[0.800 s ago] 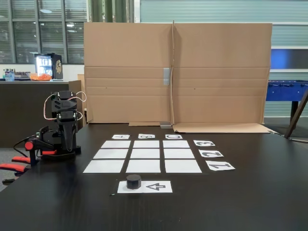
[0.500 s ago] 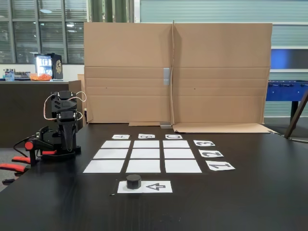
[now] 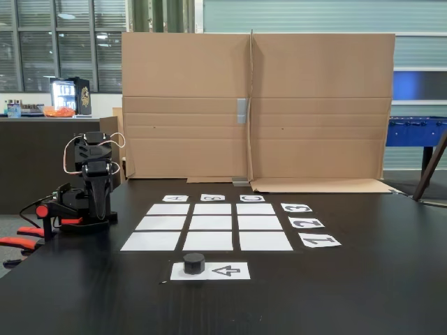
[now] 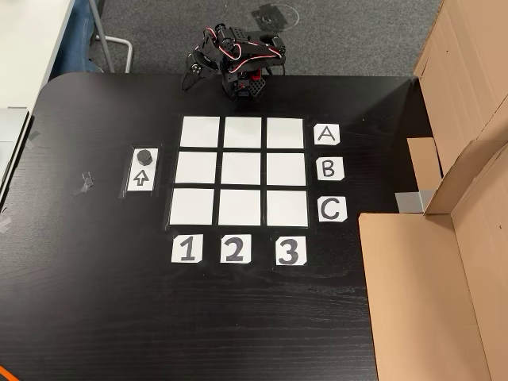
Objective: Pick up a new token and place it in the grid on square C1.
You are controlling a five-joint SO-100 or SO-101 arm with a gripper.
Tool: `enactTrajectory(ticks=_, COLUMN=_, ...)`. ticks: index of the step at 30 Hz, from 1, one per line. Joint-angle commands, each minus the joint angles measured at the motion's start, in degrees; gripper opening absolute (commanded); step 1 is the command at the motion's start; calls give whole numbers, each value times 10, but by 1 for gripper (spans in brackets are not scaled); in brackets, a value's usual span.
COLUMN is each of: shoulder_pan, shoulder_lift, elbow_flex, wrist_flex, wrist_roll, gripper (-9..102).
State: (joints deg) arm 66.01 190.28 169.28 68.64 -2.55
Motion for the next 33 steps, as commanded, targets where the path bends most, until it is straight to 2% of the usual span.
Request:
enactTrajectory(ticks=1, shoulder_pan=4, shoulder_lift=3, elbow_flex=-3, wrist_flex=0, wrist_roll=4, gripper=-1)
enactTrajectory(ticks=27, shoulder_pan=-4, shoulder_lift=1, elbow_flex=-4, wrist_flex=0, wrist_roll=3, gripper=-1)
enactTrajectory(ticks=31, shoulder_pan=-18, shoulder_lift=-1, elbow_flex=-4, wrist_flex=-4, wrist_roll=-5, gripper=2)
enactTrajectory(ticks=33, shoulder_pan=-23, shoulder_lift=-10, elbow_flex=-10, wrist_flex=-4, wrist_roll=-5, gripper=7)
